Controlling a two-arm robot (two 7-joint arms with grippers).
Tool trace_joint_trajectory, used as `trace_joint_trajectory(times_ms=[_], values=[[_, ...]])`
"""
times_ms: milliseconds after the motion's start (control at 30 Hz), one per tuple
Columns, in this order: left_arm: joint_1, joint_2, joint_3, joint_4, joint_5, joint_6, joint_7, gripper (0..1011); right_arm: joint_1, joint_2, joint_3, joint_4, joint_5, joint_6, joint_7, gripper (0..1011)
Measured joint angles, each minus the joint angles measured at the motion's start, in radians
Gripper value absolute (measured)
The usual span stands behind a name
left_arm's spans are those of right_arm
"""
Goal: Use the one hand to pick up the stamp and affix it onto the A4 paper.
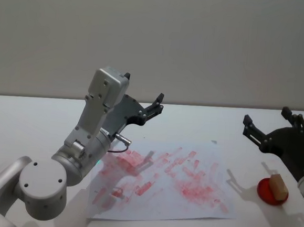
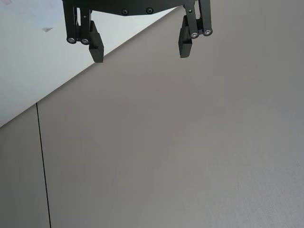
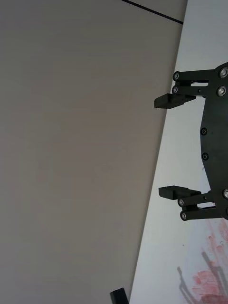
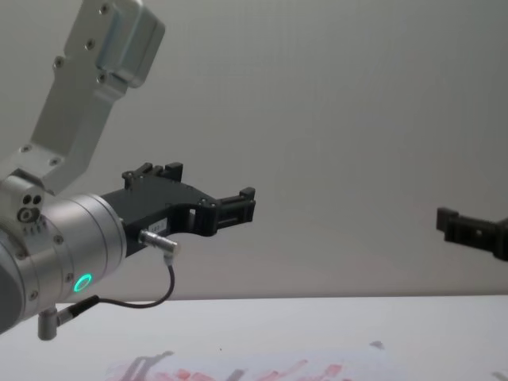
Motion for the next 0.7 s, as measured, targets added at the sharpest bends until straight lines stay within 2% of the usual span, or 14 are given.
trace_joint_trajectory(times_ms=[167,700], values=[[0.000,0.000,0.000,0.000,0.000,0.000,0.000,1001,0.004,-0.007,-0.005,-0.003,0.003,-0.026,-0.010,1001],[0.000,0.000,0.000,0.000,0.000,0.000,0.000,1001,0.005,-0.009,-0.005,-0.003,0.003,-0.029,-0.011,1001]])
